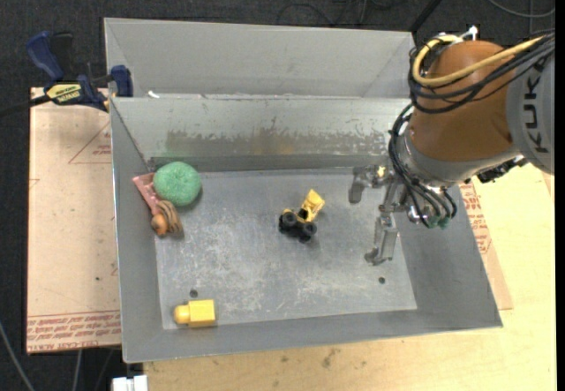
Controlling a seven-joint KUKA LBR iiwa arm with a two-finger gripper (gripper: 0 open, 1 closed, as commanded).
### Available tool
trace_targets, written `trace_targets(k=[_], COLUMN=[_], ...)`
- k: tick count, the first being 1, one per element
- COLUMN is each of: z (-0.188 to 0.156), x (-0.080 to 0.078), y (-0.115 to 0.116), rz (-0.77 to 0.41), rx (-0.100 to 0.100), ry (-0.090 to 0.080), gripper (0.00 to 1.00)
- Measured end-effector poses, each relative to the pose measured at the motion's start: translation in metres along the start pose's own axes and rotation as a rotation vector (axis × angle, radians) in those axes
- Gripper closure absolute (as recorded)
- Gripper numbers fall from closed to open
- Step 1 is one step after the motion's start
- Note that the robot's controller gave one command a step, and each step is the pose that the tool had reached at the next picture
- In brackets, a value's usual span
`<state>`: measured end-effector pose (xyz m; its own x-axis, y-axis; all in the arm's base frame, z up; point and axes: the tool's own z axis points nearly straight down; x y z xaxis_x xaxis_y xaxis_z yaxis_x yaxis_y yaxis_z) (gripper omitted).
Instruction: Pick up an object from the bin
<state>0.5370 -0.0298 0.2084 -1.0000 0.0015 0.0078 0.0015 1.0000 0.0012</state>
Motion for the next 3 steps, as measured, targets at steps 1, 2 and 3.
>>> trace_targets(k=[1,2,3], z=[-0.005,0.043,0.092], x=[-0.001,-0.035,-0.057], y=[0.0,0.036,0.061], rz=[-0.001,0.027,0.003], rx=[0.001,0.001,-0.001], ry=[-0.009,-0.019,-0.011], gripper=[0.0,0.0,0.0])
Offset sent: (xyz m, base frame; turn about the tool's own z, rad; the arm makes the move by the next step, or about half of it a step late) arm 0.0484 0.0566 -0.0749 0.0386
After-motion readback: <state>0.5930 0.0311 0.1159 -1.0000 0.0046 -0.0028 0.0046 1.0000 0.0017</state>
